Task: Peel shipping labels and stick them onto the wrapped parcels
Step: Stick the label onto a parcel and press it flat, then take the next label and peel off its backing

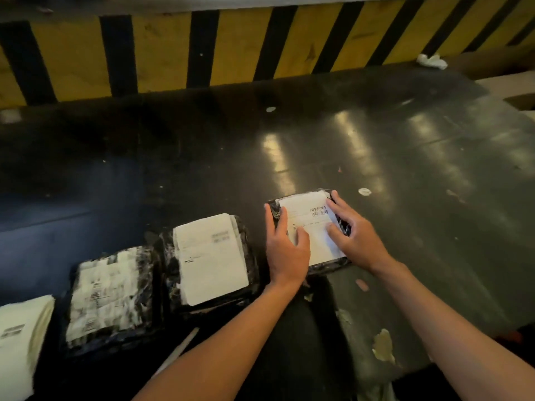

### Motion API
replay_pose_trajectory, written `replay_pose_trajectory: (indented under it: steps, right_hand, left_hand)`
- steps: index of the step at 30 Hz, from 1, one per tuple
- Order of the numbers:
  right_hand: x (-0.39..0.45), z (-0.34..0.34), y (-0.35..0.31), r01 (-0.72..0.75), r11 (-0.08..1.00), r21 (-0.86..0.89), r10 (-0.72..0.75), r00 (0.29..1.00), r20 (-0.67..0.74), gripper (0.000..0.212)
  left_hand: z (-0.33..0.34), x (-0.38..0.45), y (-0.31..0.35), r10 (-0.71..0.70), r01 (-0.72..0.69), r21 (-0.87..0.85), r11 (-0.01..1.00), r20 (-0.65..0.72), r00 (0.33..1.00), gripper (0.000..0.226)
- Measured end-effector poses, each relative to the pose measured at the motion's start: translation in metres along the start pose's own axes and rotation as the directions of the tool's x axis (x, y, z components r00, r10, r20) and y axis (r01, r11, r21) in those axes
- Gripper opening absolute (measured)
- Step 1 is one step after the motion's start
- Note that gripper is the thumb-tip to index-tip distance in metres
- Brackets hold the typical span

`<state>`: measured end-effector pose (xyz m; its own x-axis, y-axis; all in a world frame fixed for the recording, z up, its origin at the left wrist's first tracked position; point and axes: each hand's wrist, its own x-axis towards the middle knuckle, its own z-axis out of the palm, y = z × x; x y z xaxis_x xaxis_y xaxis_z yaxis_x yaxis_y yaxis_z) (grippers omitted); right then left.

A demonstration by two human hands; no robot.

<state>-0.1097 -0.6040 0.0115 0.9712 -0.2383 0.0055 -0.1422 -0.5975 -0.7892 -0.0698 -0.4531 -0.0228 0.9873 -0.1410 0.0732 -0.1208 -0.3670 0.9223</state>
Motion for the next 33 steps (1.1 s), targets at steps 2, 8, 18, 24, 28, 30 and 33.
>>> replay_pose_trajectory:
  steps: [2, 8, 18, 24, 28, 30, 33]
  right_hand:
    - [-0.002, 0.005, 0.025, -0.018, 1.0, 0.007, 0.018, 0.999, 0.039, 0.058]
    - [0.002, 0.037, 0.07, -0.01, 1.0, -0.016, 0.012, 0.988, 0.155, 0.056]
    - [0.003, 0.06, 0.09, -0.017, 0.985, -0.17, 0.065, 0.957, 0.284, 0.059]
    - [0.017, 0.058, 0.065, -0.073, 0.965, -0.253, 0.115, 0.981, 0.155, 0.051]
    - [0.026, 0.066, 0.013, -0.072, 0.993, -0.091, 0.078, 0.995, 0.06, 0.045]
    - [0.03, 0.079, -0.026, -0.037, 0.999, -0.034, 0.038, 0.998, 0.047, 0.042]
    - [0.03, 0.111, -0.089, 0.056, 0.998, 0.015, -0.056, 0.998, 0.025, 0.04]
  left_hand:
    - [0.018, -0.007, -0.015, -0.061, 0.061, 0.021, 0.998, 0.015, 0.998, 0.059]
    - [0.037, -0.014, -0.06, -0.184, 0.182, 0.114, 0.977, 0.002, 0.983, 0.059]
    - [0.035, -0.015, -0.079, -0.196, 0.154, 0.307, 0.939, 0.11, 0.974, 0.065]
    - [0.013, -0.008, -0.015, -0.287, 0.185, 0.346, 0.92, 0.271, 0.919, 0.056]
    - [-0.044, -0.009, 0.046, 0.004, -0.016, 0.039, 0.999, 0.276, 0.961, 0.029]
    - [-0.085, -0.006, 0.059, 0.107, -0.106, -0.016, 0.994, 0.175, 0.979, 0.024]
    - [-0.153, -0.002, 0.059, 0.185, -0.185, -0.074, 0.98, 0.002, 0.983, 0.025]
